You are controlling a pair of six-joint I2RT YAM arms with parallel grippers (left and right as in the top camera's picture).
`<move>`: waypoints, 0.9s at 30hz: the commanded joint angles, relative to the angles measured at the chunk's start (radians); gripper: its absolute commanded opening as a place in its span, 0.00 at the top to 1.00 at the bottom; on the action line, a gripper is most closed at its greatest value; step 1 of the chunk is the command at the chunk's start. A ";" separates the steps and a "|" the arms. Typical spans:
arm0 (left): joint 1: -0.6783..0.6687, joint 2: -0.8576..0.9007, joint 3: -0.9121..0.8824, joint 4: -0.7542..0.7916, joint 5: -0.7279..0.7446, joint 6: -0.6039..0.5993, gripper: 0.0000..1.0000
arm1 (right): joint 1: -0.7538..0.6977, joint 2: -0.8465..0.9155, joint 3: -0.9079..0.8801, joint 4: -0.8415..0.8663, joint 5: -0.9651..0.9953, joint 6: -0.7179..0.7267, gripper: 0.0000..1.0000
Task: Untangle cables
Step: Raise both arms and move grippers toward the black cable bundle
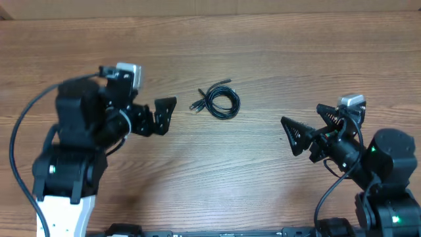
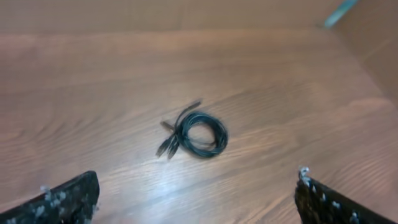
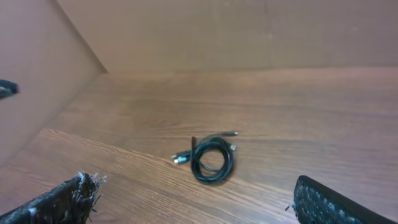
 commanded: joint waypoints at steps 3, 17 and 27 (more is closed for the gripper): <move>-0.138 0.147 0.302 -0.162 -0.313 -0.028 0.00 | 0.006 0.132 0.171 -0.043 0.061 -0.008 0.00; -0.175 0.563 0.660 -0.454 -0.559 -0.100 0.00 | 0.006 0.728 0.771 -0.617 0.219 -0.134 0.00; -0.142 0.774 0.660 -0.586 0.289 0.147 0.00 | 0.006 0.767 0.773 -0.624 0.260 -0.137 0.00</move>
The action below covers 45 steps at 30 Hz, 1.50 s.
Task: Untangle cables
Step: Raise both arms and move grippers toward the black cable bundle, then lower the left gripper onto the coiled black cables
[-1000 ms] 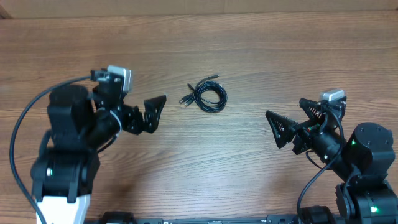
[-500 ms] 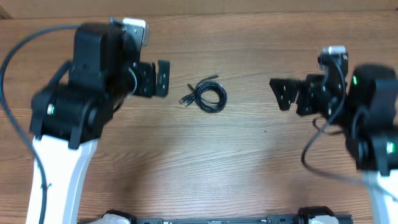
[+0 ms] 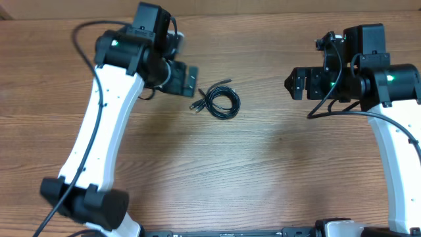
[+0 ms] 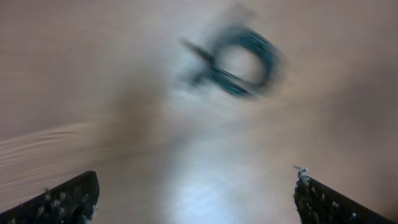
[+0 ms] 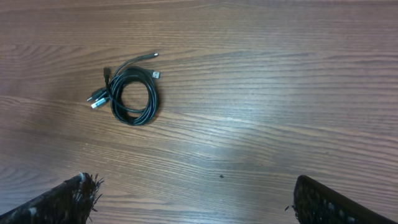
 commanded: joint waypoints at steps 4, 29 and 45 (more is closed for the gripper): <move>0.014 0.090 0.018 -0.059 0.247 0.084 0.00 | 0.006 -0.046 0.033 0.006 0.018 -0.013 0.00; -0.066 0.097 0.018 0.125 -0.115 -0.077 0.00 | 0.006 -0.051 0.033 -0.002 0.010 -0.012 0.00; -0.105 0.243 0.002 0.239 -0.145 -0.093 0.00 | 0.006 -0.051 0.033 -0.002 -0.002 -0.011 0.00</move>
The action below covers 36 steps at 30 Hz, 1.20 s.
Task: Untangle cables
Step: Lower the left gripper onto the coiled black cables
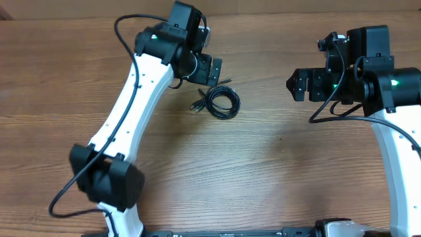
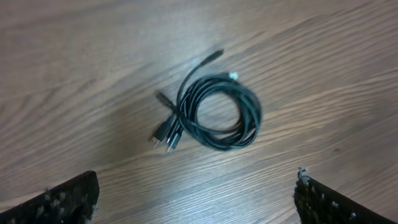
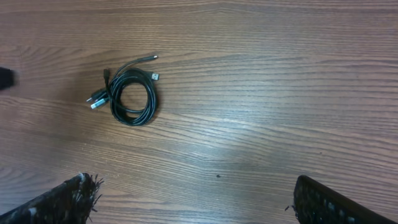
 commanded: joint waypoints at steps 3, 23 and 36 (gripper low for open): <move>-0.009 0.173 0.001 -0.034 -0.018 0.017 0.00 | 0.006 -0.027 0.033 0.005 -0.009 -0.005 0.00; -0.030 0.309 0.000 0.030 -0.064 -0.511 0.16 | 0.006 -0.027 0.033 0.005 -0.023 -0.005 0.00; -0.093 0.309 0.000 0.085 -0.167 -0.951 0.27 | 0.006 -0.027 0.033 -0.005 -0.023 -0.005 0.00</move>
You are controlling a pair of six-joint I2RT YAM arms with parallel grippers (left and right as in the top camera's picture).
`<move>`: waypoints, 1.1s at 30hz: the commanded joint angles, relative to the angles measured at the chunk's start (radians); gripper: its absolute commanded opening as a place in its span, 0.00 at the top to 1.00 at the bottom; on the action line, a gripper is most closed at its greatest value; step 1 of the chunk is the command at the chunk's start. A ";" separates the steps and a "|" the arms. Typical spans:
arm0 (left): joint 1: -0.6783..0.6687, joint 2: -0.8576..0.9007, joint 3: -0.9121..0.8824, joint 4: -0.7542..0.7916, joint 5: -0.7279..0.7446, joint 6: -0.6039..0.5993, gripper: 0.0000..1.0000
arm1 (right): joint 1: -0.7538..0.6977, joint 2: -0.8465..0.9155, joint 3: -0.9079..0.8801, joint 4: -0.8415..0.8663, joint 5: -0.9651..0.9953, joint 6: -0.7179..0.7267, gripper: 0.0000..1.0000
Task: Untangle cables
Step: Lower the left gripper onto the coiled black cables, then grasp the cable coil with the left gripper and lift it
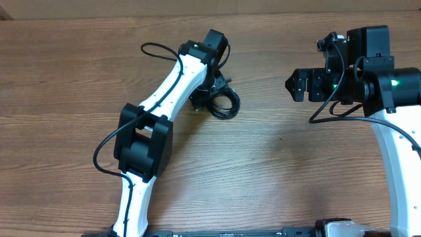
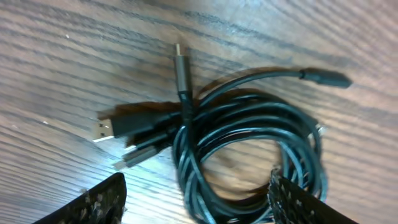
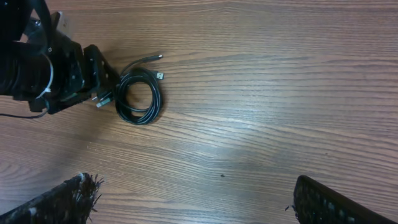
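Note:
A black cable coil (image 1: 227,114) with several loose plug ends lies on the wooden table, left of centre at the back. My left gripper (image 1: 212,92) is down at the coil's left side. In the left wrist view the coil (image 2: 249,118) fills the frame, and the left gripper (image 2: 196,205) is open, its fingers either side of the coil's near part. USB plugs (image 2: 115,127) stick out to the left. My right gripper (image 1: 296,84) hangs open well to the right of the coil. From the right wrist the coil (image 3: 138,119) shows far off, and the right gripper (image 3: 199,205) holds nothing.
The bare wooden table (image 1: 296,171) spreads all round the coil. My left arm (image 1: 174,85) reaches diagonally from the front left to the coil. The table's back edge (image 1: 276,13) runs just behind it.
My left gripper has come down from above the coil to right at it, still open. The coil lies in the same place. The right arm has not moved.
Both grippers were first low at the table's sides, open and facing the coil. Then both arms were raised, the left one near the coil, the right one far right. The left gripper then looked down on the coil, and now it is open around it.

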 commanded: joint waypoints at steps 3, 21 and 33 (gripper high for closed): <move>-0.019 -0.003 0.008 0.008 -0.062 -0.153 0.27 | 0.006 -0.026 0.033 -0.003 -0.005 -0.005 0.00; -0.019 0.078 0.006 0.014 -0.057 -0.155 0.45 | 0.006 -0.026 0.033 -0.003 -0.005 -0.005 0.00; -0.019 0.078 0.006 0.018 -0.057 -0.106 0.96 | 0.006 -0.026 0.033 -0.004 -0.005 -0.005 0.00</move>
